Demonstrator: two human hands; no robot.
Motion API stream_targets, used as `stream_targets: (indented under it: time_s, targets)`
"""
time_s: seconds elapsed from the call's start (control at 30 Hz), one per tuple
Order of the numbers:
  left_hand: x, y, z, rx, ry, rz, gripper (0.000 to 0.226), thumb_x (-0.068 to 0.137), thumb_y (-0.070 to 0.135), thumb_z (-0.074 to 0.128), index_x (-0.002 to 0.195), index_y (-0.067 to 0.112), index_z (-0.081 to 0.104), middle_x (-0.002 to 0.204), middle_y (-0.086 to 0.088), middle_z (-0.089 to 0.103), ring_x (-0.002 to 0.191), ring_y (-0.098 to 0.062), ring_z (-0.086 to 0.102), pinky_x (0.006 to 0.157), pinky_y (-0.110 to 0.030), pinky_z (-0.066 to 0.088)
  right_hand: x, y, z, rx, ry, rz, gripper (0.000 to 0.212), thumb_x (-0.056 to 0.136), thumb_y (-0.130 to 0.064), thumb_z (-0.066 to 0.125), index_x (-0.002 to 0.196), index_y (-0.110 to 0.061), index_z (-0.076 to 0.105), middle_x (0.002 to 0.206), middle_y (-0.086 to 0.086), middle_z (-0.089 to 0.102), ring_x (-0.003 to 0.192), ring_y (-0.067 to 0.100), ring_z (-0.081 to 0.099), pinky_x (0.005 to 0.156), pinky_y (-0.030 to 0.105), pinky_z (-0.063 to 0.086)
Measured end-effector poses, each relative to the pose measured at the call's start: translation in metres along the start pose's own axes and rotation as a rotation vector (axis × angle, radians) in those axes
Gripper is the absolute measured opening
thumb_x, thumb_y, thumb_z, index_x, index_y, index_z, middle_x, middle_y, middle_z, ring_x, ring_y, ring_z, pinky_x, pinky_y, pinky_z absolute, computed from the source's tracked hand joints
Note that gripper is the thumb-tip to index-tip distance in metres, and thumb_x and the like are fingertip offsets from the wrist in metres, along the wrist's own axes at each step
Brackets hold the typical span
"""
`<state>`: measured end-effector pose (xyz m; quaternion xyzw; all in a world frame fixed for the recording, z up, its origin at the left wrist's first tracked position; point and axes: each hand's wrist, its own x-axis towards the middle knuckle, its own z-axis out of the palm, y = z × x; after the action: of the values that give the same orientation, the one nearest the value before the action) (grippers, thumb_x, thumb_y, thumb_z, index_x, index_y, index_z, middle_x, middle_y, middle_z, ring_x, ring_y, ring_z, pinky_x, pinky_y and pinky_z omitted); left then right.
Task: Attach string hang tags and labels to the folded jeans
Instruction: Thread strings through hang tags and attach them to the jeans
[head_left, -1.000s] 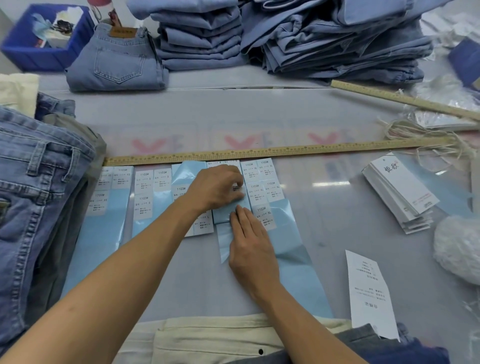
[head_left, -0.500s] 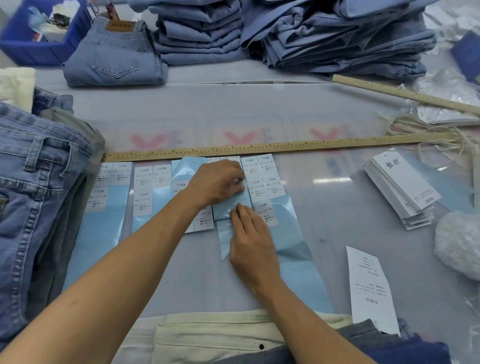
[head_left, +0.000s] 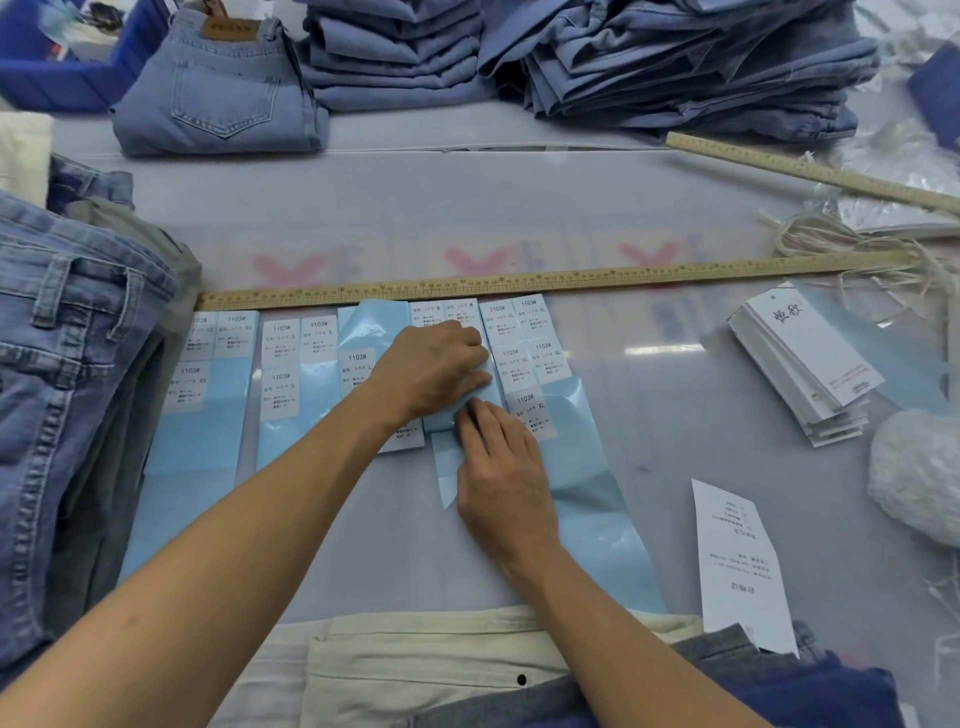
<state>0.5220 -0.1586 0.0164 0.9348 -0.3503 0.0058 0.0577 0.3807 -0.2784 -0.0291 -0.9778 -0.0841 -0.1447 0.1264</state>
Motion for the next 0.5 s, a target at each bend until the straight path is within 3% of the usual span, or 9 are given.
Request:
stream_targets:
  time_s: [0.13, 0.3, 0.5]
  targets:
    - [-0.0018, 0.0032, -0.0013, -0.121, 0.034, -0.09, 0.026, 0.098, 0.043, 0.056, 0.104, 0.024, 0.072, 0.113, 0.009, 0.065, 0.107, -0.015, 0.057, 0.068, -0.033, 0.05, 0.0005, 0.0004, 0.0, 0.006, -0.005, 0.002, 0.051, 0.084, -0.002, 0.057, 0.135, -0.003, 0.06, 0.137, 0.015, 0.059, 0.127, 0.031, 0.054, 0.111, 0.042, 0.041]
    - [0.0025, 0.0069, -0.0024, -0.275, 0.055, -0.241, 0.015, 0.096, 0.033, 0.061, 0.099, 0.026, 0.074, 0.111, 0.013, 0.066, 0.11, -0.012, 0.056, 0.07, -0.031, 0.045, 0.0001, 0.0002, 0.0002, 0.016, -0.005, 0.002, 0.049, 0.084, -0.004, 0.05, 0.132, -0.003, 0.061, 0.134, 0.015, 0.059, 0.125, 0.032, 0.054, 0.11, 0.043, 0.042]
    - [0.0061, 0.009, -0.0028, -0.374, 0.001, -0.319, 0.013, 0.093, 0.028, 0.065, 0.093, 0.019, 0.074, 0.107, 0.007, 0.065, 0.105, -0.015, 0.056, 0.077, -0.037, 0.052, 0.001, 0.0005, 0.0005, 0.038, -0.001, 0.008, 0.049, 0.082, -0.004, 0.05, 0.13, -0.003, 0.061, 0.133, 0.014, 0.059, 0.125, 0.031, 0.053, 0.111, 0.041, 0.04]
